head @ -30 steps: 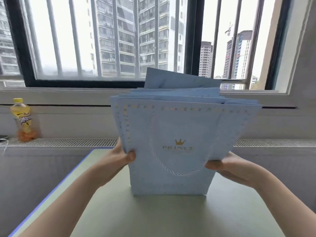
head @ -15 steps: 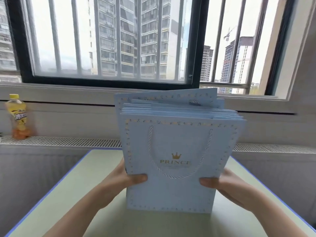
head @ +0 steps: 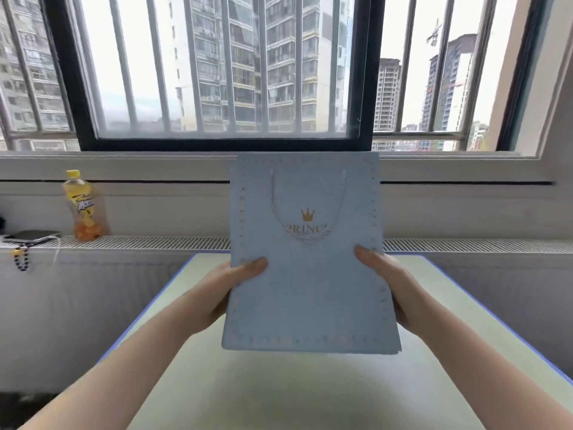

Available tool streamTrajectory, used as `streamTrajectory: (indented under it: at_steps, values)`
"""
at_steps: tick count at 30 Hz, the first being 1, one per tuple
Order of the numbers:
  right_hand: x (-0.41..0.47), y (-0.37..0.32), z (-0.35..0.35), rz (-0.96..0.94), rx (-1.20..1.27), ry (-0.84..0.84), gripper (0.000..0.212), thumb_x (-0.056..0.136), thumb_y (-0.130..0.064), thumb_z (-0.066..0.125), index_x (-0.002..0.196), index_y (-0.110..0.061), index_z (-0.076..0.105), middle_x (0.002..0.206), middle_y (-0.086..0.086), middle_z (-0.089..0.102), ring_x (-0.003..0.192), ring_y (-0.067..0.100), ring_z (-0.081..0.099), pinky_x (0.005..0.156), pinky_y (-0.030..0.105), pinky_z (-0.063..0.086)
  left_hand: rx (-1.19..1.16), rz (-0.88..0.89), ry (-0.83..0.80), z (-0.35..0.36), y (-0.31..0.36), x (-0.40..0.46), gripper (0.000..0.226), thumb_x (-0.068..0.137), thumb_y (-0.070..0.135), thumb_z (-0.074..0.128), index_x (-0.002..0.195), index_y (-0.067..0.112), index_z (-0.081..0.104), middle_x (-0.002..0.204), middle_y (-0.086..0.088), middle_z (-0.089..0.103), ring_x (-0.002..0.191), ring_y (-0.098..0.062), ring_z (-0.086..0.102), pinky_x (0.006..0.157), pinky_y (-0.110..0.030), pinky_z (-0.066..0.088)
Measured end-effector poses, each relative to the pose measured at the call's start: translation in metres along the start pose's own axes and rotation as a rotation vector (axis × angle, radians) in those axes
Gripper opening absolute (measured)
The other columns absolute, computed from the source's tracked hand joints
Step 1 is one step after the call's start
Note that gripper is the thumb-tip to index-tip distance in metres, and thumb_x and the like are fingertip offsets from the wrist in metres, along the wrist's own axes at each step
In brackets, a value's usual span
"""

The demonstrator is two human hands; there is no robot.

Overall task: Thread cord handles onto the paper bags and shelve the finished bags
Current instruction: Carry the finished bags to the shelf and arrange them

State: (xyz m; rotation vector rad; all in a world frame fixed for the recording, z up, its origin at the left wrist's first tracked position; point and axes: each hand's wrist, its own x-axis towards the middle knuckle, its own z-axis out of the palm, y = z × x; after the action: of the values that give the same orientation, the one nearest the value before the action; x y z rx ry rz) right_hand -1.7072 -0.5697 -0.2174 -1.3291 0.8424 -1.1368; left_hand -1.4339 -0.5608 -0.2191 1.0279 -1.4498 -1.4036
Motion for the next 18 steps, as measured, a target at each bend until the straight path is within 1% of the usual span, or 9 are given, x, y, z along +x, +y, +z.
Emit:
streamTrajectory:
  at_steps: [2,4,6,8,9,11,13,15,18]
  values:
    - [-0.007,0.001,0.008,0.08,0.04,0.004,0.051,0.076,-0.04,0.063,0.119,-0.011,0.062,0.113,0.012,0.068,0.102,0.03,0.066,0.087,0.043,0.051,0.027,-0.028,0.036,-0.003,0.0,-0.012,0.05,0.08,0.038,0.067,0.123,0.015,0.059,0.118,-0.006,0.068,0.109,-0.025,0.064,0.099,-0.044,0.046]
    - [-0.013,0.003,0.016,0.159,0.078,0.011,0.05,0.076,-0.037,0.068,0.118,-0.011,0.063,0.112,0.012,0.069,0.1,0.03,0.067,0.086,0.042,0.05,0.033,-0.083,0.087,-0.004,-0.003,-0.022,0.061,0.069,0.046,0.073,0.12,0.015,0.062,0.114,-0.007,0.069,0.105,-0.026,0.066,0.099,-0.046,0.046]
    - [-0.021,0.005,0.025,0.227,0.115,0.019,0.052,0.074,-0.041,0.066,0.115,-0.01,0.064,0.109,0.013,0.07,0.094,0.028,0.068,0.083,0.04,0.051,0.029,-0.155,0.133,-0.005,-0.006,-0.036,0.075,0.055,0.051,0.078,0.117,0.013,0.064,0.11,-0.008,0.071,0.102,-0.028,0.067,0.099,-0.047,0.047]
    - [-0.028,0.007,0.034,0.259,0.147,0.006,0.049,0.075,-0.043,0.06,0.111,-0.01,0.066,0.104,0.012,0.071,0.087,0.027,0.07,0.078,0.038,0.054,0.01,-0.201,0.164,-0.005,-0.007,-0.051,0.082,0.048,0.052,0.08,0.117,0.011,0.064,0.109,-0.009,0.071,0.102,-0.028,0.067,0.1,-0.046,0.046]
    - [-0.031,0.006,0.037,0.263,0.162,-0.002,0.044,0.079,-0.043,0.058,0.107,-0.01,0.066,0.1,0.012,0.072,0.083,0.026,0.07,0.074,0.036,0.056,-0.009,-0.223,0.173,-0.005,-0.006,-0.058,0.081,0.05,0.052,0.08,0.117,0.012,0.063,0.109,-0.009,0.071,0.102,-0.028,0.067,0.1,-0.045,0.047]
    - [-0.039,0.004,0.049,0.27,0.187,-0.009,0.038,0.087,-0.041,0.053,0.103,-0.01,0.067,0.094,0.012,0.073,0.076,0.024,0.071,0.064,0.032,0.058,-0.077,-0.256,0.209,-0.007,-0.003,-0.076,0.065,0.064,0.047,0.081,0.116,0.013,0.063,0.107,-0.008,0.072,0.099,-0.025,0.068,0.095,-0.041,0.05]
    - [-0.045,0.004,0.061,0.275,0.189,-0.028,0.035,0.091,-0.039,0.051,0.101,-0.01,0.066,0.089,0.011,0.074,0.071,0.023,0.071,0.058,0.03,0.058,-0.162,-0.273,0.235,-0.007,0.003,-0.099,0.049,0.074,0.043,0.069,0.113,0.013,0.063,0.105,-0.008,0.072,0.09,-0.022,0.071,0.08,-0.034,0.057]
    - [-0.052,0.003,0.075,0.267,0.192,-0.075,0.032,0.093,-0.036,0.049,0.1,-0.01,0.066,0.083,0.01,0.074,0.067,0.022,0.071,0.053,0.027,0.057,-0.231,-0.279,0.26,-0.011,0.006,-0.123,0.05,0.073,0.04,0.063,0.114,0.012,0.063,0.107,-0.01,0.071,0.086,-0.022,0.071,0.071,-0.032,0.059]
    - [-0.06,0.003,0.094,0.271,0.181,-0.138,0.029,0.093,-0.033,0.051,0.098,-0.01,0.066,0.076,0.008,0.073,0.061,0.021,0.07,0.049,0.026,0.055,-0.291,-0.287,0.325,-0.019,0.01,-0.158,0.053,0.07,0.037,0.065,0.115,0.009,0.062,0.108,-0.012,0.07,0.085,-0.025,0.071,0.079,-0.038,0.054]
